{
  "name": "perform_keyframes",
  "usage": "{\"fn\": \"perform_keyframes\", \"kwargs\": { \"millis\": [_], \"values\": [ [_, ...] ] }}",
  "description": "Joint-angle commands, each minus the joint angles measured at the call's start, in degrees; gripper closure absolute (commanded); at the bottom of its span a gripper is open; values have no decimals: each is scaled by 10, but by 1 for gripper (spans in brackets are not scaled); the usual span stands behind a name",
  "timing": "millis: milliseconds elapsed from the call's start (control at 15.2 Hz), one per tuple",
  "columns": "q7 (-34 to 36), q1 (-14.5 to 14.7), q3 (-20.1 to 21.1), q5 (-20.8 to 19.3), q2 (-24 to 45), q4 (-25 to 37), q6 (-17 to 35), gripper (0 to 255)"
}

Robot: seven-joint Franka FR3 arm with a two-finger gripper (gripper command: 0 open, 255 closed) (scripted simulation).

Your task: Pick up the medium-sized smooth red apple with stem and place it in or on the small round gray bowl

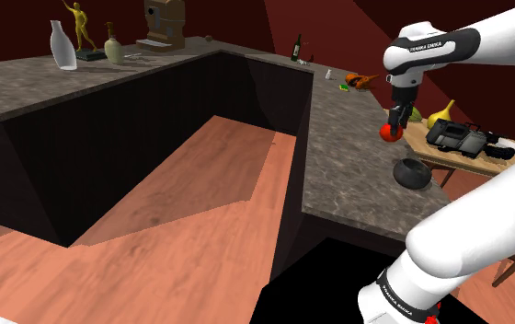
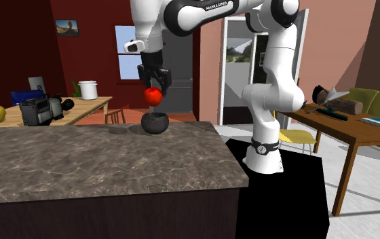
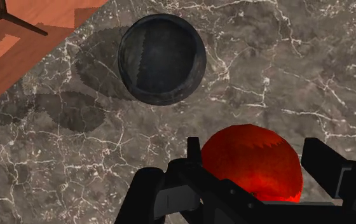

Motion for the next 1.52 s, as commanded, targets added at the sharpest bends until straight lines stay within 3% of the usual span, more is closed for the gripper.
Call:
{"fn": "perform_keyframes", "kwargs": {
  "millis": [0, 660, 1452],
  "values": [
    [-26, -13, -17, -9, -4, -3, 9, 255],
    [-165, -72, -109, -37, 0, 15, 49, 255],
    [-144, -77, -123, -41, 21, -58, 139, 255]
  ]
}}
